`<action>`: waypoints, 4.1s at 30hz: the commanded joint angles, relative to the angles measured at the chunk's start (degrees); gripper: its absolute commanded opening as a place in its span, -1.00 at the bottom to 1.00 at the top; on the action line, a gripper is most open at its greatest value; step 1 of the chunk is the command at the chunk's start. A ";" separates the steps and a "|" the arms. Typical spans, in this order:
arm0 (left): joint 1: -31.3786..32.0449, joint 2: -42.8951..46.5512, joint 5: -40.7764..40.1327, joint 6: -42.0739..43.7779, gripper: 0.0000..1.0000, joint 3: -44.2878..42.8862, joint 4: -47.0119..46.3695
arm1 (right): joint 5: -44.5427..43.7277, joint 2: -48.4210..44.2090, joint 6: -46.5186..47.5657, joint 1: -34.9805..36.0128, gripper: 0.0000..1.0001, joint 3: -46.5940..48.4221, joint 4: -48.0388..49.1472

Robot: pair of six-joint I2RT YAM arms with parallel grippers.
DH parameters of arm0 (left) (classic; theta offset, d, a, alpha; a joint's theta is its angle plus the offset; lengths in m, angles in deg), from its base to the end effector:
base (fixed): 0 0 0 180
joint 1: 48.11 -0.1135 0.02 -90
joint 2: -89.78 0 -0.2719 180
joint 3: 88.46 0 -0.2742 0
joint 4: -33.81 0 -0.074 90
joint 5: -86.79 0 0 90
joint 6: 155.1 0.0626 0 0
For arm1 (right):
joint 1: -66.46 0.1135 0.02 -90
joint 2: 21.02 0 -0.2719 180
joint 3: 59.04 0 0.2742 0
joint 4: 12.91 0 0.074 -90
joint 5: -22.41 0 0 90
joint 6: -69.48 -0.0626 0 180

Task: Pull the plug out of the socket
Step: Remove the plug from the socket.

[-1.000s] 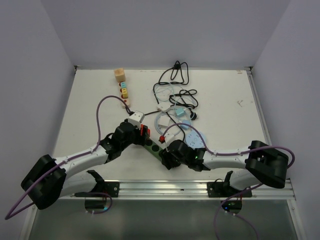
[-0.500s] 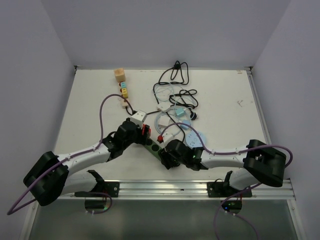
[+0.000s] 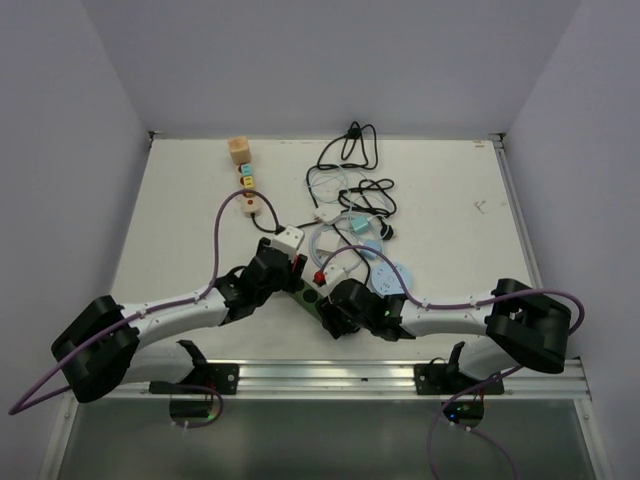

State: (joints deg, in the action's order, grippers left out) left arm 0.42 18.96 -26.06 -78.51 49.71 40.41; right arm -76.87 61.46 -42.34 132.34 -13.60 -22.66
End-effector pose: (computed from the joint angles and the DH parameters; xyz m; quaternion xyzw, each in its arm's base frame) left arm 0.2021 -0.1919 0.1608 0.1767 0.8585 -0.0795 0.4749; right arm 0.1303 0.2663 0.1189 -0.3200 0.8702 0.2000 0.3168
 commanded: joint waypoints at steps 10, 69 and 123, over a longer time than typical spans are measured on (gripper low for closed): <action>-9.86 7.28 9.75 -10.06 -1.00 5.55 -4.77 | 3.04 2.95 -2.17 0.65 -1.00 -2.39 -5.18; -13.73 10.53 7.12 -13.13 -1.00 3.70 -1.87 | 3.13 5.77 -2.35 0.65 -1.00 -1.24 -5.09; -8.70 9.83 3.76 -8.56 -1.00 0.62 -0.55 | 3.57 7.88 -2.70 0.65 -1.00 0.87 -7.99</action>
State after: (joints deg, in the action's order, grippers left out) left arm -3.87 25.86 -26.02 -80.74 50.76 46.92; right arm -74.16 65.68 -41.90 132.56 -10.58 -20.28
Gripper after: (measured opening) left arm 0.693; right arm 0.531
